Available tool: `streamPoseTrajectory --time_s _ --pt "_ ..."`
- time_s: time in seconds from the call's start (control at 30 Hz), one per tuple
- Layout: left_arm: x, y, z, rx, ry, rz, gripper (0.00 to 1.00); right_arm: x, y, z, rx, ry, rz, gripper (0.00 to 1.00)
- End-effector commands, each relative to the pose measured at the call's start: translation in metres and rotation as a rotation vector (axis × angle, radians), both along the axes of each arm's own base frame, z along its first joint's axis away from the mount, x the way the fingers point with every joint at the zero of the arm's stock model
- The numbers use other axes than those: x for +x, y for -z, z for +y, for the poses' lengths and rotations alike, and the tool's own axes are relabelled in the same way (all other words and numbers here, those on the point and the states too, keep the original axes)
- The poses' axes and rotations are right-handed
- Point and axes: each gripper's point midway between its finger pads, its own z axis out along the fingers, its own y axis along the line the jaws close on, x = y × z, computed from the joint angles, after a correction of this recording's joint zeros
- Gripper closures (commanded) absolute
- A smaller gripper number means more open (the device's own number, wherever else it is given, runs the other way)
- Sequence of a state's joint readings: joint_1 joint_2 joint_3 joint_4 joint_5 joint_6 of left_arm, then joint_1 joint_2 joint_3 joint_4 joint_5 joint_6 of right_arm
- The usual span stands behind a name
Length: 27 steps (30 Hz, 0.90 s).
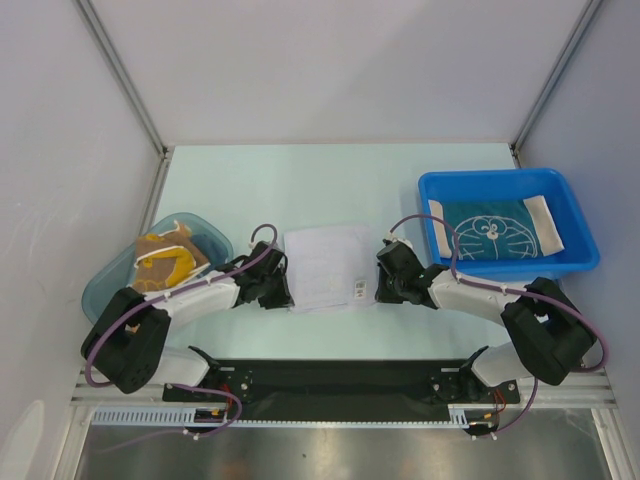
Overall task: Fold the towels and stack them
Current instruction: Fold the towel
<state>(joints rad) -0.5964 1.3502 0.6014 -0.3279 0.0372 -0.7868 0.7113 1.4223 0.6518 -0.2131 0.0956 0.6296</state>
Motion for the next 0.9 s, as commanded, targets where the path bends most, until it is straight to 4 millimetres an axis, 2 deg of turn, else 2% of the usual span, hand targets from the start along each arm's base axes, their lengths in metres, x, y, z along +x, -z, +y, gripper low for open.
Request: streamPoseTrajectory --time_s 0.0,0.17,0.27,0.3,0.4,0.47,0.53,0.63,0.8,0.87 --pt "0.005 -0.005 -0.005 -0.004 -0.007 -0.009 0.76 -0.001 -0.003 0.003 0.012 -0.002 -0.016 0.92" --pt "0.01 -0.014 -0.005 0.006 -0.008 -0.024 0.8 0.0 -0.003 0.004 0.01 -0.005 -0.017 0.92" --pt "0.01 -0.015 -0.005 0.011 -0.006 -0.021 0.86 -0.001 0.0 0.003 0.005 -0.006 -0.011 0.93" --pt "0.01 -0.015 -0.005 0.016 -0.004 -0.02 0.91 -0.002 0.0 0.004 0.004 -0.007 -0.01 0.93" --pt "0.01 -0.014 -0.004 0.021 -0.007 -0.018 0.98 -0.002 0.0 0.004 0.005 -0.009 -0.009 0.93" --pt "0.01 -0.016 -0.004 0.022 -0.002 -0.017 1.0 0.0 -0.004 0.004 0.006 -0.008 -0.018 0.92" --pt "0.01 -0.016 -0.004 0.027 -0.002 -0.013 1.0 0.002 -0.008 0.004 0.001 -0.005 -0.026 0.84" --pt "0.011 -0.018 -0.004 0.033 0.003 -0.012 1.0 0.005 -0.013 0.004 -0.001 0.0 -0.04 0.79" --pt "0.01 -0.018 -0.004 0.039 0.009 -0.005 1.0 0.005 -0.013 0.006 0.009 -0.004 -0.034 0.96" --pt "0.01 -0.018 -0.004 0.041 0.013 -0.003 1.0 0.006 -0.014 0.006 0.006 -0.002 -0.04 0.97"
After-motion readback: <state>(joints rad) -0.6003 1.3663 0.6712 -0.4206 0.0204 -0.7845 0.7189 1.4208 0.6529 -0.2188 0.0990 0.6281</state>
